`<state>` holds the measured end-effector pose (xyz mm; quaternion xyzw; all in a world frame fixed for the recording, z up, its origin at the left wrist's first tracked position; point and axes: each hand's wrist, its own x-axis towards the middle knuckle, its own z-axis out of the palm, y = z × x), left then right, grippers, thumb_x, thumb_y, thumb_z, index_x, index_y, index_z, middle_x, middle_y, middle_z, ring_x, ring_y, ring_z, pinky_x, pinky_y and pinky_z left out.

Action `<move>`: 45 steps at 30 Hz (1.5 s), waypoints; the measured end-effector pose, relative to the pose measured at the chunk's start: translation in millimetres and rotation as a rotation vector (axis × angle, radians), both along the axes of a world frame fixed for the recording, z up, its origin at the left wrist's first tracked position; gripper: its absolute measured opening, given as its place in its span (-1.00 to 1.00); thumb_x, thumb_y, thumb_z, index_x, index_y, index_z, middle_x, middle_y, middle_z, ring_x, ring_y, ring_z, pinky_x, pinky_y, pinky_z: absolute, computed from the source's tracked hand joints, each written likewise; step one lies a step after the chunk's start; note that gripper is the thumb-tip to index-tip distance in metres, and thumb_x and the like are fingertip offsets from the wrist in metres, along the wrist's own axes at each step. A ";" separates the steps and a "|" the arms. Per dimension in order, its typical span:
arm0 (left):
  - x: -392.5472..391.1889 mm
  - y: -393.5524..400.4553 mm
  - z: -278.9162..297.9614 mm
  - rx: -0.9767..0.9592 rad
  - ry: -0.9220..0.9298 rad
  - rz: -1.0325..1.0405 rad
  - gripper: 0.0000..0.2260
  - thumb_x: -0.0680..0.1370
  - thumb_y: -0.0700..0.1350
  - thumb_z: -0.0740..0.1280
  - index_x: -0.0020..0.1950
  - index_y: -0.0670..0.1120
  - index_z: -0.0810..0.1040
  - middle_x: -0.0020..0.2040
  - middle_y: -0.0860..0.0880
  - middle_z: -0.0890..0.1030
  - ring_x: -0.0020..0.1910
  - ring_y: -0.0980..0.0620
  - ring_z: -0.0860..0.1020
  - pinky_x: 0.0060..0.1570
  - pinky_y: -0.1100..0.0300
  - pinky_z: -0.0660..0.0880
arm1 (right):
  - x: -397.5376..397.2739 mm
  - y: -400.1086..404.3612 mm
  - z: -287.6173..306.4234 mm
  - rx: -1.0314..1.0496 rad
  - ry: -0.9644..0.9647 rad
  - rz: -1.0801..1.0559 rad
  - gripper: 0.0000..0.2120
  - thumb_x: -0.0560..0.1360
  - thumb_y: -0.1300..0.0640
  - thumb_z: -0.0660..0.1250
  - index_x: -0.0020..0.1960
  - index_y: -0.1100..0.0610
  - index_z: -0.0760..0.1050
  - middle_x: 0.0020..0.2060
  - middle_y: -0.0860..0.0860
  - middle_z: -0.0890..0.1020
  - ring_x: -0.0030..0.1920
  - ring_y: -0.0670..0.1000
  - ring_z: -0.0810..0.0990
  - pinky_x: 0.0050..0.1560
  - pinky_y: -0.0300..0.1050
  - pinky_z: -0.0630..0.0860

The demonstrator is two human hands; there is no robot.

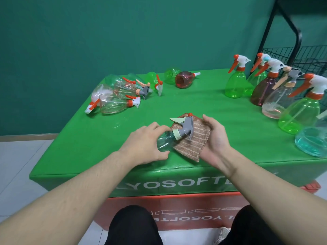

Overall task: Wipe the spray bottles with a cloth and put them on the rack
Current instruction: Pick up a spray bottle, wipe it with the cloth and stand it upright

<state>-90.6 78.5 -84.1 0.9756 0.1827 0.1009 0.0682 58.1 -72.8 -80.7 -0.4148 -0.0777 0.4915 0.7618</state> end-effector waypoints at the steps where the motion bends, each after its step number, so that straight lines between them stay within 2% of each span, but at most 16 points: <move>1: 0.7 0.5 -0.4 -0.004 0.003 0.007 -0.32 0.46 0.24 0.45 0.53 0.19 0.30 0.30 0.10 0.47 0.23 0.02 0.50 0.23 0.07 0.50 | 2.3 -2.9 0.1 0.002 -0.007 -0.002 -0.59 0.66 -0.07 0.09 0.18 0.19 0.55 0.15 0.27 0.67 0.11 0.20 0.61 0.28 0.24 0.48; 4: 3.1 0.6 -0.8 0.002 0.007 0.019 -0.32 0.46 0.25 0.43 0.53 0.19 0.30 0.29 0.09 0.47 0.22 0.01 0.50 0.21 0.04 0.52 | 5.4 -7.5 0.6 0.012 -0.011 0.004 -0.63 0.66 0.02 0.04 0.16 0.20 0.54 0.10 0.25 0.69 0.05 0.18 0.64 0.18 0.21 0.52; 9: 3.8 -0.2 -0.4 0.003 0.024 0.001 -0.32 0.46 0.26 0.42 0.53 0.21 0.29 0.27 0.10 0.47 0.20 0.03 0.48 0.22 0.06 0.50 | 5.5 10.7 2.8 -0.011 -0.001 -0.009 -0.57 0.65 -0.03 0.04 0.19 0.25 0.51 0.15 0.29 0.66 0.04 0.19 0.63 0.26 0.21 0.51; 15: 6.2 -1.1 -0.2 0.000 0.024 0.026 -0.33 0.46 0.24 0.43 0.53 0.22 0.30 0.21 0.10 0.47 0.08 0.08 0.40 0.09 0.15 0.43 | 2.4 31.3 4.3 -0.024 -0.012 0.012 -0.39 0.66 -0.18 0.05 0.37 0.30 0.49 0.25 0.33 0.60 0.28 0.30 0.58 0.39 0.26 0.42; 16: 7.1 -1.3 0.3 0.000 0.030 0.031 -0.33 0.46 0.24 0.44 0.52 0.22 0.30 0.20 0.10 0.47 0.07 0.07 0.40 0.06 0.16 0.42 | 2.6 31.3 3.1 -0.030 -0.015 0.010 -0.40 0.67 -0.18 0.05 0.38 0.29 0.48 0.26 0.33 0.59 0.25 0.29 0.59 0.38 0.27 0.43; 18: 9.5 -2.3 0.7 0.001 0.040 0.039 -0.34 0.46 0.23 0.44 0.52 0.23 0.30 0.17 0.09 0.47 0.05 0.06 0.42 0.02 0.16 0.43 | 1.4 28.4 1.0 -0.042 -0.037 -0.018 -0.47 0.68 -0.15 0.06 0.29 0.25 0.55 0.20 0.31 0.64 0.09 0.22 0.65 0.32 0.23 0.49; 20: 11.3 -3.2 2.1 0.000 0.048 0.045 -0.35 0.45 0.23 0.44 0.51 0.24 0.30 0.14 0.09 0.46 0.05 0.05 0.45 -0.01 0.16 0.45 | -3.2 23.6 0.5 -0.045 -0.065 -0.048 -0.61 0.71 -0.06 0.09 0.07 0.16 0.59 0.02 0.26 0.70 -0.05 0.18 0.67 0.27 0.21 0.52; 22: 12.6 -2.6 3.3 -0.004 0.053 0.056 -0.35 0.45 0.22 0.44 0.50 0.23 0.31 0.12 0.09 0.46 0.04 0.04 0.47 -0.03 0.16 0.47 | -9.0 18.9 1.1 -0.047 -0.089 -0.078 -0.74 0.71 0.04 0.12 0.01 0.06 0.55 -0.14 0.20 0.73 -0.11 0.15 0.67 0.22 0.22 0.53; 24: 13.3 -1.2 4.2 -0.011 0.056 0.071 -0.36 0.45 0.23 0.44 0.50 0.21 0.33 0.13 0.09 0.47 0.04 0.03 0.50 -0.03 0.15 0.52 | -13.6 16.7 0.0 -0.039 -0.099 -0.075 -0.83 0.71 0.08 0.13 0.12 -0.02 0.50 -0.10 0.18 0.74 -0.09 0.12 0.68 0.20 0.21 0.56; 28: 16.4 -1.7 7.4 -0.030 0.059 0.082 -0.34 0.46 0.26 0.44 0.51 0.19 0.33 0.20 0.06 0.50 0.03 0.03 0.51 -0.05 0.16 0.49 | -20.5 5.3 -4.8 -0.022 -0.133 -0.047 -0.76 0.72 0.08 0.11 0.28 -0.08 0.49 0.12 0.17 0.70 0.00 0.09 0.66 0.24 0.18 0.54; 31: 17.8 -3.7 11.6 -0.038 0.073 0.085 -0.33 0.45 0.26 0.45 0.52 0.18 0.32 0.24 0.05 0.50 0.05 0.02 0.52 -0.02 0.14 0.51 | -23.8 -2.7 -6.4 -0.059 -0.186 -0.022 -0.72 0.72 0.06 0.11 0.34 0.03 0.50 0.17 0.20 0.68 0.03 0.10 0.66 0.27 0.18 0.54; 35: 14.3 -8.6 16.0 -0.056 0.081 0.060 -0.34 0.46 0.23 0.45 0.52 0.18 0.32 0.21 0.08 0.50 0.04 0.03 0.54 -0.04 0.16 0.54 | -22.1 -1.6 -6.1 -0.062 -0.189 -0.031 -0.64 0.70 0.00 0.15 0.43 0.14 0.42 0.19 0.21 0.66 -0.01 0.10 0.66 0.13 0.10 0.61; 40: 5.9 -18.5 11.9 0.001 0.088 0.008 -0.33 0.47 0.22 0.42 0.54 0.21 0.27 0.14 0.09 0.46 0.01 0.06 0.51 -0.10 0.21 0.49 | -11.4 7.7 1.2 -0.048 -0.131 -0.087 -0.82 0.70 0.07 0.16 0.25 0.06 0.44 -0.14 0.15 0.69 -0.21 0.08 0.67 -0.05 0.10 0.62; 42: 5.6 -18.8 9.7 0.011 0.077 0.013 -0.33 0.47 0.23 0.41 0.54 0.23 0.26 0.14 0.09 0.47 0.02 0.05 0.51 -0.08 0.18 0.51 | -9.2 15.5 0.9 -0.094 -0.199 -0.121 -0.88 0.70 0.12 0.15 0.14 -0.01 0.45 -0.18 0.10 0.71 -0.24 0.04 0.68 -0.05 0.06 0.61; 43: 5.8 -18.2 9.2 0.011 0.070 0.023 -0.33 0.46 0.24 0.41 0.53 0.25 0.27 0.14 0.09 0.48 0.02 0.04 0.52 -0.05 0.15 0.54 | -8.0 20.3 -0.5 -0.130 -0.275 -0.129 -0.85 0.70 0.15 0.15 0.21 -0.01 0.44 -0.13 0.08 0.72 -0.24 0.02 0.68 -0.01 0.04 0.61; 45: 7.2 -17.3 8.7 0.007 0.058 0.045 -0.34 0.45 0.25 0.41 0.52 0.26 0.28 0.13 0.09 0.49 0.02 0.03 0.53 -0.01 0.12 0.56 | -5.9 28.5 -4.0 -0.217 -0.472 -0.111 -0.59 0.67 0.15 0.18 0.50 -0.05 0.29 0.10 0.08 0.69 -0.10 0.00 0.69 0.18 0.06 0.59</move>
